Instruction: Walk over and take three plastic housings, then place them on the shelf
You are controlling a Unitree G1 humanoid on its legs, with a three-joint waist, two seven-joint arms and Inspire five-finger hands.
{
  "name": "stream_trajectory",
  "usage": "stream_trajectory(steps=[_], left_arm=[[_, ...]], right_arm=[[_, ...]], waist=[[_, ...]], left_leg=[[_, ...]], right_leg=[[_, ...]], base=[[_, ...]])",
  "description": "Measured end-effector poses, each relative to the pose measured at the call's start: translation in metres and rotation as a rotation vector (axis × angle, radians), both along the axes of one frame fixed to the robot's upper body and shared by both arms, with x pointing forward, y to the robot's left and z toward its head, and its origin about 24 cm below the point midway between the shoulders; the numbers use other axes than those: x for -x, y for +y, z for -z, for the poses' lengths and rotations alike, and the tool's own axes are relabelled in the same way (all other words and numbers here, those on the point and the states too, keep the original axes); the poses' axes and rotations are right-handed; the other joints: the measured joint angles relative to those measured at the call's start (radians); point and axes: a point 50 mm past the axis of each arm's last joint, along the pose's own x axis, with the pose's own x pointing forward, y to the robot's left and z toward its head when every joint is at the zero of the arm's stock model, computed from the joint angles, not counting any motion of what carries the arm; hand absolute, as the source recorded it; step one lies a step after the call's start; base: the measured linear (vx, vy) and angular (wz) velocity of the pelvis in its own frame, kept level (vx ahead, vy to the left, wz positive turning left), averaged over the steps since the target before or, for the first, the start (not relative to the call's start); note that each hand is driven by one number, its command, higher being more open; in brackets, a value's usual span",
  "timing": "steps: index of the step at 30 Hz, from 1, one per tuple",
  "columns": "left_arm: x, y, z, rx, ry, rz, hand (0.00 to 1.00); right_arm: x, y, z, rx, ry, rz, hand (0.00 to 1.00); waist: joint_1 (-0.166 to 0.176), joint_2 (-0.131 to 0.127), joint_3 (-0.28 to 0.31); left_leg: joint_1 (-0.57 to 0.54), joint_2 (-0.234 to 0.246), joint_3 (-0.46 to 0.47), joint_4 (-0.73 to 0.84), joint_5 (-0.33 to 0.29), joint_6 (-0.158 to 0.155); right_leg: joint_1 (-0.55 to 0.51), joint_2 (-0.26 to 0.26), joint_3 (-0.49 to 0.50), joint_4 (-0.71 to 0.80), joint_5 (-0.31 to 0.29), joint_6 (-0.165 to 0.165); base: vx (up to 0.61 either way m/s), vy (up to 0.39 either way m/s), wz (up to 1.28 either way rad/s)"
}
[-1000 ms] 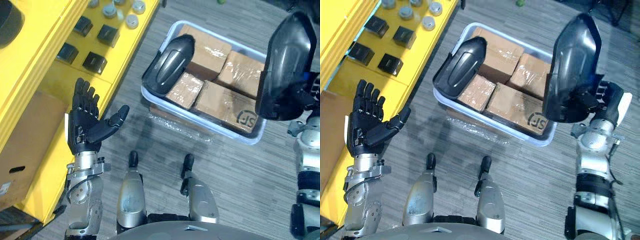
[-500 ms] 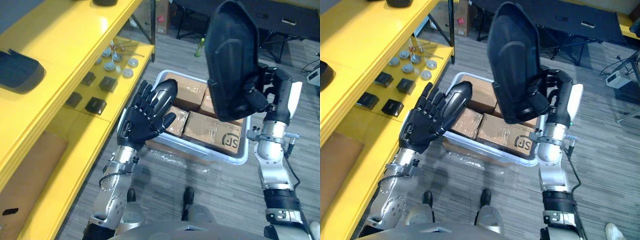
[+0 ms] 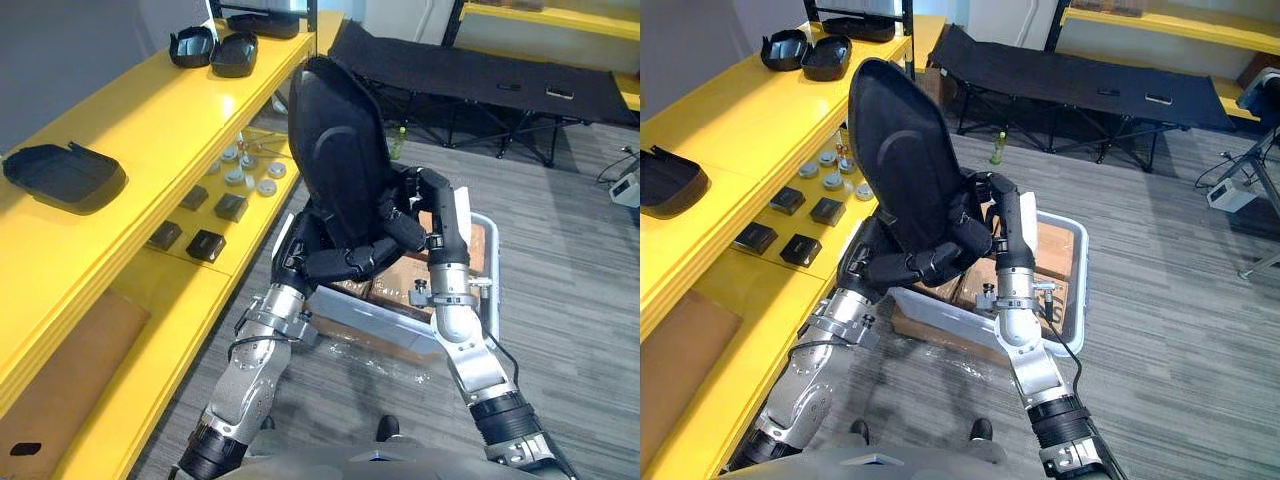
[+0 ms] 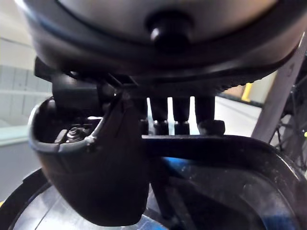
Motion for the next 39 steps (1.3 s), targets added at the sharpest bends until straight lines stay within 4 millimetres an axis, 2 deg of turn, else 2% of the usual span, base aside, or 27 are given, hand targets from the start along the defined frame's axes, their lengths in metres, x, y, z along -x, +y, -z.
stream_trajectory(steps=[6,7,16,18,22,30,31,37,39], left_arm=[[-0.001,-0.001,0.005,0.034,0.058,0.000,1.00],[-0.001,-0.001,0.006,0.052,0.074,-0.002,0.00],[-0.004,0.005,0.024,0.298,0.287,-0.028,0.00],[-0.005,0.010,0.035,0.359,0.353,-0.051,0.00],[-0.007,0.018,0.046,0.390,0.401,-0.093,0.00],[-0.007,0.020,0.045,0.374,0.388,-0.099,0.00],[-0.007,0.021,0.045,0.368,0.384,-0.100,0.00],[-0.008,0.021,0.041,0.379,0.366,-0.129,0.00],[-0.008,0.023,0.035,0.319,0.312,-0.160,0.00]], right_arm=[[0.001,0.011,0.013,0.006,0.057,-0.046,0.00],[0.001,0.013,0.014,0.002,0.058,-0.056,0.00],[0.004,0.025,0.025,-0.027,0.106,-0.109,0.00],[0.007,0.029,0.026,-0.035,0.093,-0.135,0.00],[0.016,0.036,0.028,-0.047,0.068,-0.192,0.00],[0.019,0.042,0.029,-0.073,0.062,-0.208,0.00],[0.020,0.042,0.029,-0.076,0.058,-0.210,1.00],[0.027,0.049,0.031,-0.073,0.044,-0.247,1.00],[0.030,0.051,0.034,-0.079,0.054,-0.251,1.00]], waist=[[-0.001,0.002,-0.023],[-0.001,0.002,-0.023],[0.003,-0.001,-0.043],[-0.002,-0.005,-0.053],[-0.003,-0.015,-0.060],[-0.002,-0.032,-0.084],[-0.003,-0.030,-0.089],[-0.004,-0.028,-0.094],[-0.001,-0.029,-0.098]], left_leg=[[0.020,-0.001,-0.002,-0.020,0.010,-0.001],[0.020,-0.001,-0.002,-0.020,0.011,-0.001],[0.032,0.001,-0.002,-0.035,0.021,-0.003],[0.034,0.001,-0.002,-0.037,0.021,-0.003],[0.034,0.002,-0.002,-0.039,0.021,-0.003],[0.035,0.001,-0.003,-0.035,0.020,-0.003],[0.036,0.001,-0.003,-0.033,0.020,-0.003],[0.050,0.003,-0.001,-0.033,0.017,-0.008],[0.049,0.004,-0.002,-0.033,0.016,-0.009]], right_leg=[[0.014,0.000,-0.004,-0.003,0.000,0.000],[0.014,0.000,-0.005,-0.005,0.000,0.000],[0.014,0.002,-0.014,-0.009,-0.004,-0.007],[0.014,0.002,-0.014,-0.009,-0.004,-0.007],[0.014,0.002,-0.014,-0.008,-0.004,-0.007],[0.017,0.001,-0.015,-0.009,-0.004,-0.009],[0.018,0.001,-0.016,-0.009,-0.007,-0.013],[0.030,0.002,-0.020,-0.009,-0.014,-0.023],[0.031,0.002,-0.025,-0.009,-0.015,-0.024]], base=[[-0.01,0.000,0.00],[-0.03,0.002,0.00],[-0.02,-0.001,0.01],[0.00,0.000,0.00],[0.00,0.000,0.00],[0.00,0.000,0.00],[0.00,0.000,0.00],[0.00,0.000,0.00],[0.00,0.000,0.00]])
